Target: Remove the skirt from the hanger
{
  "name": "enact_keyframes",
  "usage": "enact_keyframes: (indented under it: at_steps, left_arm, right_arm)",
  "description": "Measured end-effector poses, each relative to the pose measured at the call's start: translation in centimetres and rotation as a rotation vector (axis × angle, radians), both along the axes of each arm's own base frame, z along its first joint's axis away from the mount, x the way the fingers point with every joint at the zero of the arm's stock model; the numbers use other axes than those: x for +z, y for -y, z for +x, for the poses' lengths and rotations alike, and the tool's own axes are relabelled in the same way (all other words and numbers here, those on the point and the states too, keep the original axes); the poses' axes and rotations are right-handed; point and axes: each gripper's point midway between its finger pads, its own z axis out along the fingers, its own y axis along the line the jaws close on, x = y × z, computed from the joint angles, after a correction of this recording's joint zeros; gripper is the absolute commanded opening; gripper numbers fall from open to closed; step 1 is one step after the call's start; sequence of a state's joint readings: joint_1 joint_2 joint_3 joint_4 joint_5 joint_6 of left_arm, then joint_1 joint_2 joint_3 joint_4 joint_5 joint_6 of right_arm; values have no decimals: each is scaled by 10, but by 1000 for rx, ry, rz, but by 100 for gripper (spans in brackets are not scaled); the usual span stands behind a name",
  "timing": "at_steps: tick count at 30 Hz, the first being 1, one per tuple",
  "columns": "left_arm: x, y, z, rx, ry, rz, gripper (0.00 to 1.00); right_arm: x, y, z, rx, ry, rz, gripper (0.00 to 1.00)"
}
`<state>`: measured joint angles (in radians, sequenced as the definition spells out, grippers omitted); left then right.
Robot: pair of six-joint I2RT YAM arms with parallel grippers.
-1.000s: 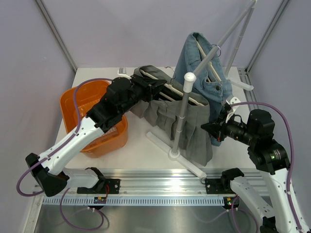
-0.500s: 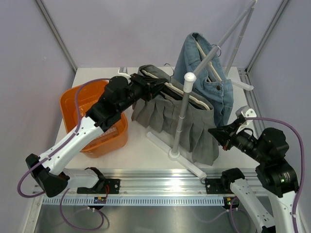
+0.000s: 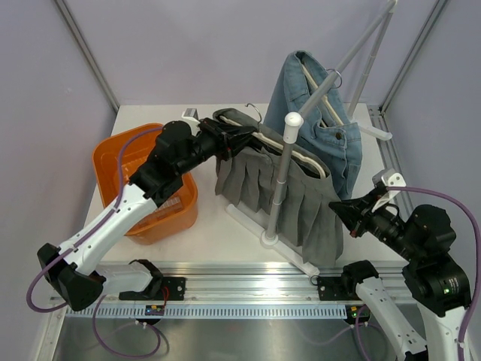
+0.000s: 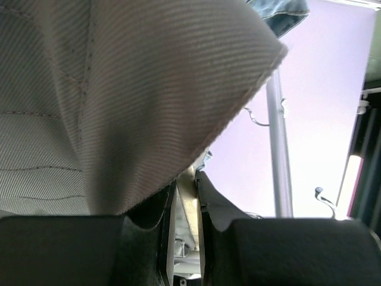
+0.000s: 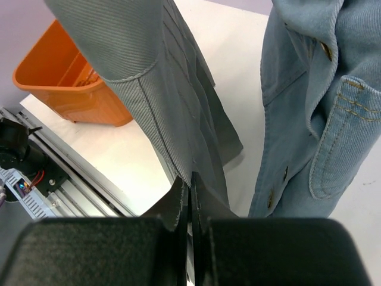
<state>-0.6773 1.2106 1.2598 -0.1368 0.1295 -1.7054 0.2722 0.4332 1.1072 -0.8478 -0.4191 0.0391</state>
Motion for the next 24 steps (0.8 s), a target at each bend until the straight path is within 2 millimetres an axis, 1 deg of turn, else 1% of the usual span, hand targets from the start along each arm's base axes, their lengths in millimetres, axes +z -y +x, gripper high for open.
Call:
enact_keyframes:
  at_steps: [4,12,15,19,20,21,23,24]
  left_arm:
    - [5,-5,4,-9,-7,-42,0]
    - [15,-11,8,-23,-23,-112,0]
    - [15,-13,10,-15,-26,-113,0]
    - [13,-19,16,5,-8,-95,0]
    - [12,-20,18,11,1,-83,0]
    - [10,-21,18,15,9,-70,0]
    - [7,-23,20,20,27,-42,0]
    - [5,-23,21,23,34,-24,0]
  right_arm:
    - [-7,2,3,-14,-24,-21,0]
    - [-12,6,7,-21,-24,-67,0]
    - [-15,4,14,-19,-47,-81,0]
    - [-22,-2,30,-8,-118,-99,0]
    - [-24,-4,34,-5,-137,-102,2]
    - [-27,-6,38,0,-158,-104,11]
    - [-30,-9,45,-1,-198,-98,16]
    - [-30,-10,47,-4,-212,-94,27]
